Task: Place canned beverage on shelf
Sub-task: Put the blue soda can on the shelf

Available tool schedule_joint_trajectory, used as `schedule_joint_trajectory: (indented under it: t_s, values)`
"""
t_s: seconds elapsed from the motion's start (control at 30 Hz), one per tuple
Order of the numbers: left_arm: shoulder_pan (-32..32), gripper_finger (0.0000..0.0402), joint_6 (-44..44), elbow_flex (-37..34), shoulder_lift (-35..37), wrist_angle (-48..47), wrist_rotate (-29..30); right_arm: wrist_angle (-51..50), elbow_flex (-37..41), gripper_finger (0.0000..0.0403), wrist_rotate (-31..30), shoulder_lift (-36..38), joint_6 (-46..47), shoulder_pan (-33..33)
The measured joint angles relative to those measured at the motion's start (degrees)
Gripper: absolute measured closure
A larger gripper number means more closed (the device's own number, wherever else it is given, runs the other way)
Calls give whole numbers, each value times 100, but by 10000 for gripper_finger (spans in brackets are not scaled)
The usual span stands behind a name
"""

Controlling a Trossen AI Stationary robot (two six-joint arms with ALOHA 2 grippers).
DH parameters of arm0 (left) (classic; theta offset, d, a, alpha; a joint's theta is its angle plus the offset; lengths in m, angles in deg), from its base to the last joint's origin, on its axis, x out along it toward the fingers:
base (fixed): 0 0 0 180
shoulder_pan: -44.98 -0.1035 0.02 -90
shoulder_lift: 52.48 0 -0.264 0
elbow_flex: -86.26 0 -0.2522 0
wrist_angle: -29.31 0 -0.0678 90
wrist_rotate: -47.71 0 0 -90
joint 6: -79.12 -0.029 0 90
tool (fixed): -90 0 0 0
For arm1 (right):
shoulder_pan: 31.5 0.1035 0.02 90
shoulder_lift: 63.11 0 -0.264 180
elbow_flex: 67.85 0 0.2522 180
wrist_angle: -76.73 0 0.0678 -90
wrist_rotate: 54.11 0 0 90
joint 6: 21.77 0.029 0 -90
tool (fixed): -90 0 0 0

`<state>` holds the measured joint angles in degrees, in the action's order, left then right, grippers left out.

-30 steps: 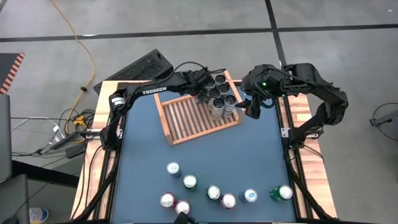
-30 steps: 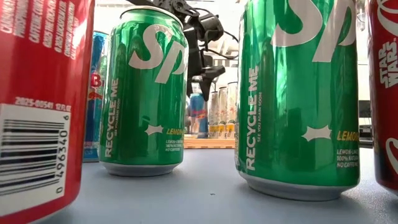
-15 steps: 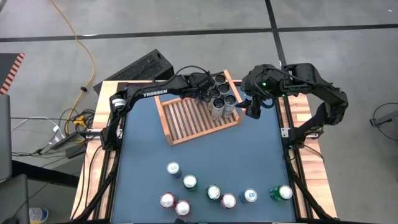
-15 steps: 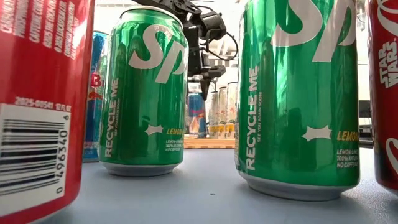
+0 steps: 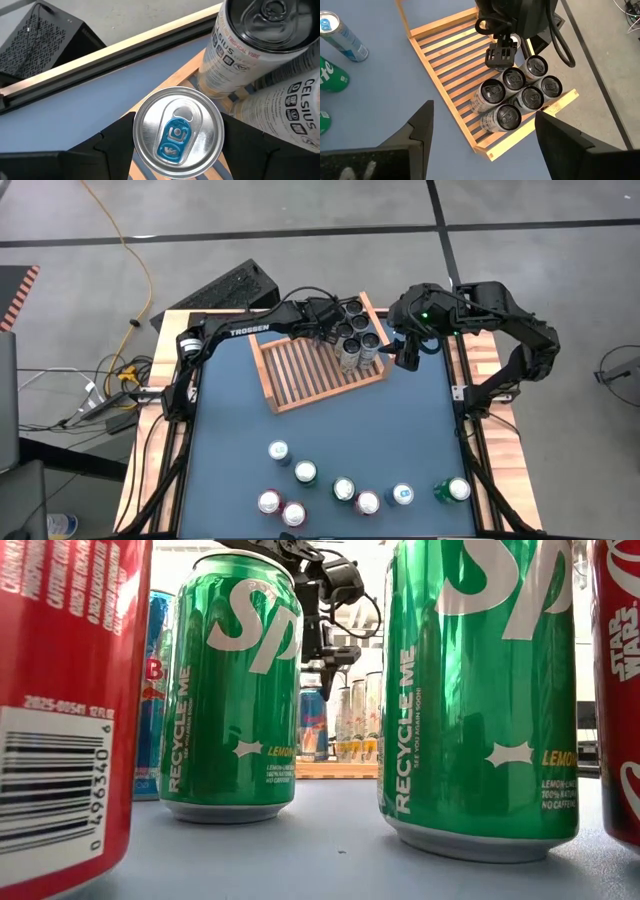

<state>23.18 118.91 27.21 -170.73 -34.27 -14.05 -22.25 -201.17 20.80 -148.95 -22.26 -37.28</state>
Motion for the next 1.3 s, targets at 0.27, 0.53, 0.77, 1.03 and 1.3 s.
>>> schedule_joint_trajectory:
  t_s: [0.27, 0.53, 0.77, 1.03, 1.3]
  values:
    - [-4, 165, -11, -66, 11, 47, -76, 1, 0, 143, 2, 0, 0, 0]
    - [-4, 149, -245, -65, 11, 149, -172, 3, 0, 143, 2, 0, 0, 0]
    - [-4, 104, -460, -55, 20, 319, -272, 3, 0, 143, 4, 0, 0, 0]
    - [-19, 97, -529, -55, 20, 348, -81, 3, 0, 143, 8, 0, 2, 0]
    - [-21, 96, -948, 106, 20, 287, -195, -6, 0, 143, 15, 0, 0, 0]
